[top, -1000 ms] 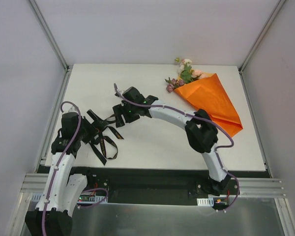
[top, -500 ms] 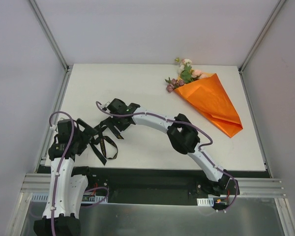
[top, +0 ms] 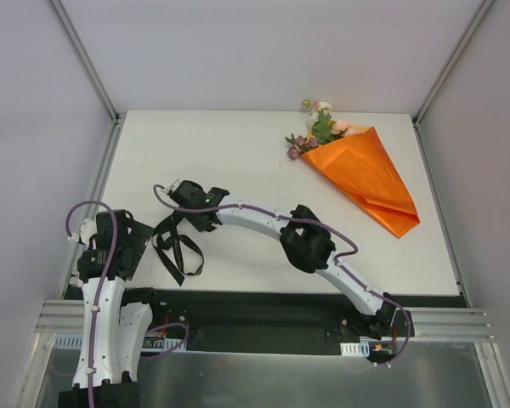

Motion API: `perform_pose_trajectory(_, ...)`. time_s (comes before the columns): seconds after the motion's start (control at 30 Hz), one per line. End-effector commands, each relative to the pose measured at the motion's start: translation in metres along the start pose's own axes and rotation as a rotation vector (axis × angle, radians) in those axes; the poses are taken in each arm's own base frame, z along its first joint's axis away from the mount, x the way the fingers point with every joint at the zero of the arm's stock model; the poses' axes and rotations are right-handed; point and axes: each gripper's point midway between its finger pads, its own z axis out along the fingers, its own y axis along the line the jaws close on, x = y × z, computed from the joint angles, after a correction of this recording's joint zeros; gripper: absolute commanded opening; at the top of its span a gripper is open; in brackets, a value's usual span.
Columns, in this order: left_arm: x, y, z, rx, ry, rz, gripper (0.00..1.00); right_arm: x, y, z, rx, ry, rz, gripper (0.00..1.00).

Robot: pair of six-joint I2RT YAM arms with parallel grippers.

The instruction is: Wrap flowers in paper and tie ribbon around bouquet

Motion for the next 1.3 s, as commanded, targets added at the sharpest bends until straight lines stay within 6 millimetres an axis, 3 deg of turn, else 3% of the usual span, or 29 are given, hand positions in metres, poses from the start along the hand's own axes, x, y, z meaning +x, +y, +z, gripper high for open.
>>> perform_pose_trajectory(0.0, -0.002, 0.007, -0.001, -0.073, 0.008, -0.045, 0.99, 0.042, -0.024, 0.002, 0.014, 0.149, 0.075, 0.05)
perform_pose_trajectory(0.1, 0.009, -0.001, 0.009, -0.07, 0.092, -0.013, 0.99, 0.031, -0.062, -0.034, 0.097, 0.095, 0.171, 0.01)
perform_pose_trajectory(0.13, 0.011, -0.005, 0.012, -0.065, 0.109, -0.001, 0.99, 0.049, -0.073, -0.043, 0.123, 0.12, 0.185, 0.01)
perform_pose_trajectory(0.17, 0.016, -0.004, 0.018, -0.098, 0.153, 0.008, 0.99, 0.038, -0.094, -0.076, 0.15, 0.056, 0.248, 0.01)
perform_pose_trajectory(0.23, 0.026, -0.013, 0.021, -0.08, 0.227, 0.021, 0.99, 0.049, -0.125, -0.11, 0.224, 0.026, 0.333, 0.01)
perform_pose_trajectory(0.27, 0.027, -0.018, 0.029, -0.084, 0.244, 0.025, 0.99, 0.079, -0.151, -0.138, 0.271, 0.036, 0.395, 0.01)
perform_pose_trajectory(0.33, 0.039, -0.029, 0.03, -0.042, 0.325, 0.021, 0.99, 0.118, -0.181, -0.162, 0.366, 0.065, 0.494, 0.01)
perform_pose_trajectory(0.37, 0.039, -0.041, 0.036, 0.003, 0.336, 0.026, 0.99, 0.167, -0.205, -0.174, 0.444, 0.16, 0.549, 0.01)
perform_pose_trajectory(0.4, 0.045, -0.044, 0.039, 0.028, 0.364, 0.03, 0.99, 0.182, -0.221, -0.2, 0.509, 0.125, 0.627, 0.01)
perform_pose_trajectory(0.43, 0.047, -0.048, 0.042, 0.044, 0.38, 0.036, 0.99, 0.205, -0.241, -0.215, 0.563, 0.142, 0.697, 0.01)
perform_pose_trajectory(0.5, 0.05, -0.05, 0.049, 0.032, 0.395, 0.042, 0.99, 0.24, -0.246, -0.24, 0.594, 0.138, 0.764, 0.01)
perform_pose_trajectory(0.53, 0.05, -0.051, 0.052, 0.032, 0.394, 0.074, 0.99, 0.248, -0.25, -0.247, 0.602, 0.127, 0.792, 0.01)
perform_pose_trajectory(0.63, 0.05, -0.052, 0.064, -0.012, 0.376, 0.195, 0.99, 0.256, -0.249, -0.265, 0.6, 0.074, 0.82, 0.01)
perform_pose_trajectory(0.73, 0.056, -0.039, 0.083, -0.136, 0.383, 0.261, 0.98, 0.261, -0.253, -0.284, 0.616, 0.037, 0.858, 0.01)
perform_pose_trajectory(0.9, 0.059, -0.009, 0.099, -0.317, 0.357, 0.19, 0.96, 0.273, -0.268, -0.31, 0.683, -0.01, 0.925, 0.01)
perform_pose_trajectory(1.0, 0.059, -0.007, 0.109, -0.357, 0.355, 0.188, 0.91, 0.286, -0.275, -0.321, 0.711, -0.016, 0.968, 0.01)
perform_pose_trajectory(1.1, 0.056, -0.009, 0.121, -0.385, 0.336, 0.18, 0.8, 0.294, -0.277, -0.329, 0.719, -0.03, 0.991, 0.01)
perform_pose_trajectory(1.13, 0.061, -0.007, 0.125, -0.399, 0.365, 0.187, 0.67, 0.298, -0.28, -0.332, 0.731, -0.029, 1.007, 0.01)
perform_pose_trajectory(1.27, 0.051, -0.015, 0.134, -0.391, 0.372, 0.161, 0.0, 0.318, -0.285, -0.348, 0.8, -0.008, 1.061, 0.01)
